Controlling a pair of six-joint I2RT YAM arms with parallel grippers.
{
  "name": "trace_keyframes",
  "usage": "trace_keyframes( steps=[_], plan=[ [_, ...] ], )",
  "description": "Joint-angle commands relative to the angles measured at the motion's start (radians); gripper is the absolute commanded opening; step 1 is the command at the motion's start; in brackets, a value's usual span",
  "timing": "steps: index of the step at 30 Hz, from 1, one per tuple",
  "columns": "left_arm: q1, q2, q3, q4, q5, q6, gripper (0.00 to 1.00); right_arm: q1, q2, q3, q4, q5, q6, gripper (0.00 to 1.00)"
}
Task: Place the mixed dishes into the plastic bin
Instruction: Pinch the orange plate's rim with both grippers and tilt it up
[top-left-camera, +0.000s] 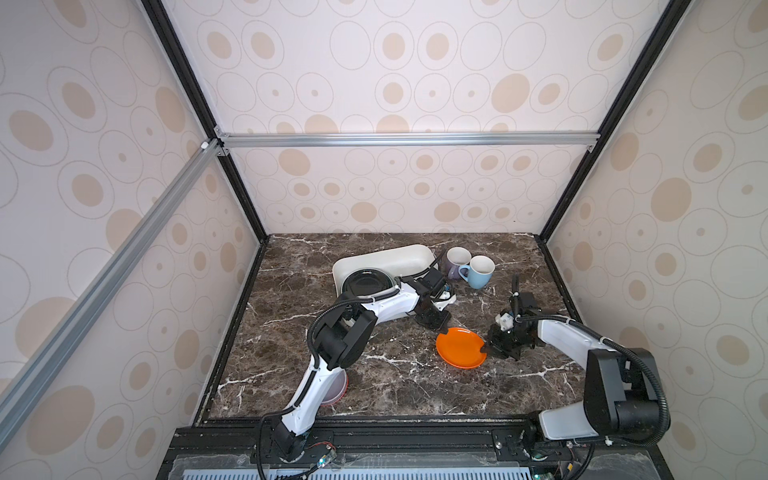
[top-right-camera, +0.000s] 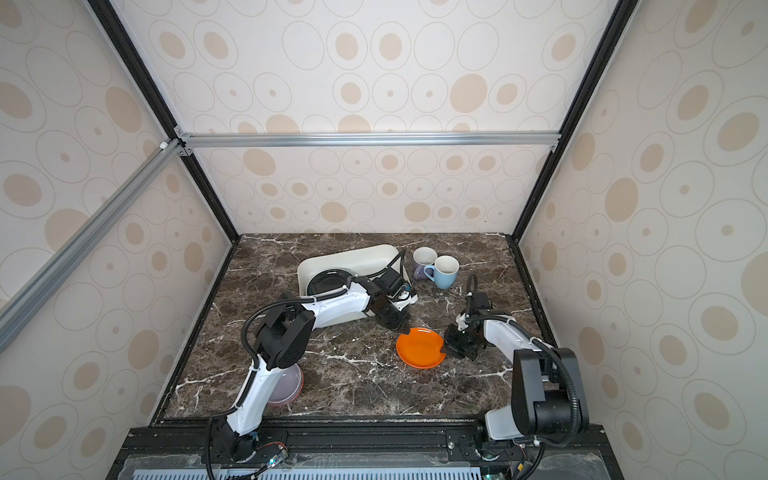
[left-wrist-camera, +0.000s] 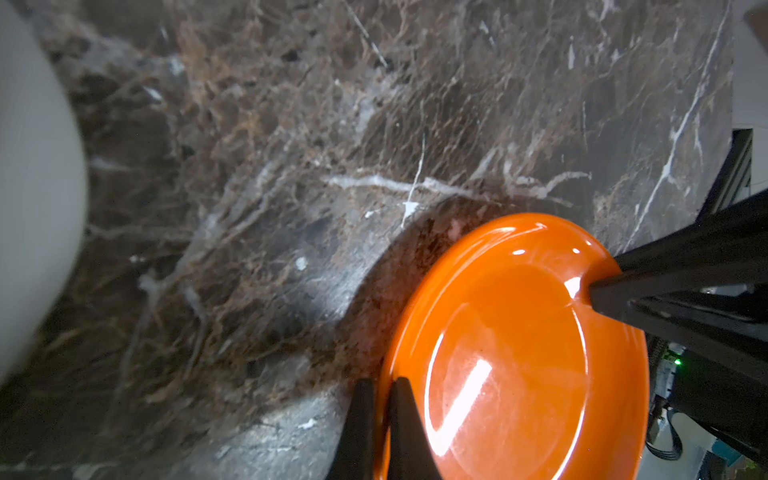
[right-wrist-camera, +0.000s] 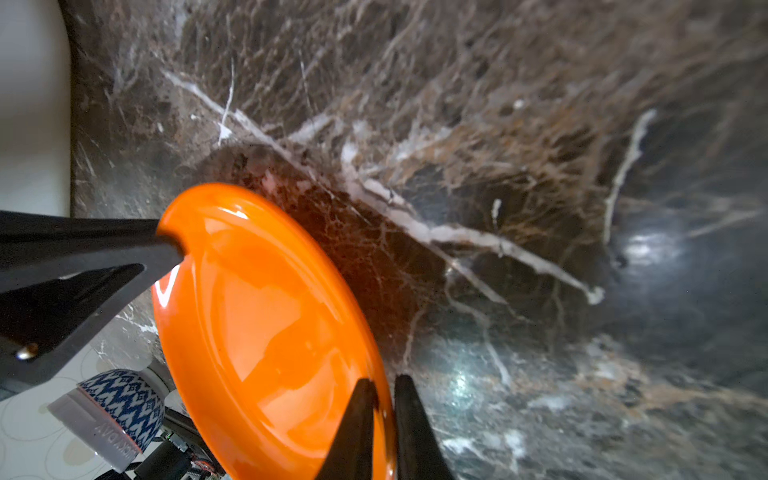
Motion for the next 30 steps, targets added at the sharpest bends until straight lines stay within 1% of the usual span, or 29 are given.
trace_keyframes(
  steps=[1,6,12,14,15,16,23,26,28,30],
  plan=[
    [-0.023,-0.004,0.043,-0.03,0.001,0.023,0.0,0.015,-0.027,0.051,-0.032,-0.075,-0.021,0.13],
    [-0.023,-0.036,0.056,-0.043,-0.02,0.019,0.0,0.014,-0.049,0.054,-0.029,-0.081,-0.02,0.09],
    [-0.018,-0.067,0.108,-0.085,-0.066,0.007,0.0,0.015,-0.114,0.079,-0.044,-0.111,-0.026,0.09],
    [-0.013,-0.084,0.111,-0.088,-0.073,0.005,0.0,0.015,-0.124,0.091,-0.049,-0.118,-0.034,0.15],
    [-0.011,-0.092,0.109,-0.088,-0.073,0.007,0.0,0.014,-0.123,0.098,-0.055,-0.113,-0.042,0.21],
    [-0.008,-0.099,0.105,-0.087,-0.073,0.006,0.0,0.014,-0.119,0.101,-0.057,-0.11,-0.049,0.23],
    [0.0,-0.11,0.077,-0.085,-0.048,0.017,0.0,0.014,-0.096,0.075,-0.026,-0.113,-0.051,0.24],
    [0.001,-0.115,0.068,-0.077,-0.047,0.017,0.0,0.014,-0.105,0.054,-0.018,-0.115,-0.048,0.26],
    [0.002,-0.115,0.064,-0.073,-0.044,0.016,0.0,0.015,-0.109,0.042,-0.016,-0.113,-0.052,0.3],
    [0.002,-0.116,0.063,-0.071,-0.039,0.013,0.0,0.015,-0.11,0.035,-0.016,-0.116,-0.054,0.31]
  ],
)
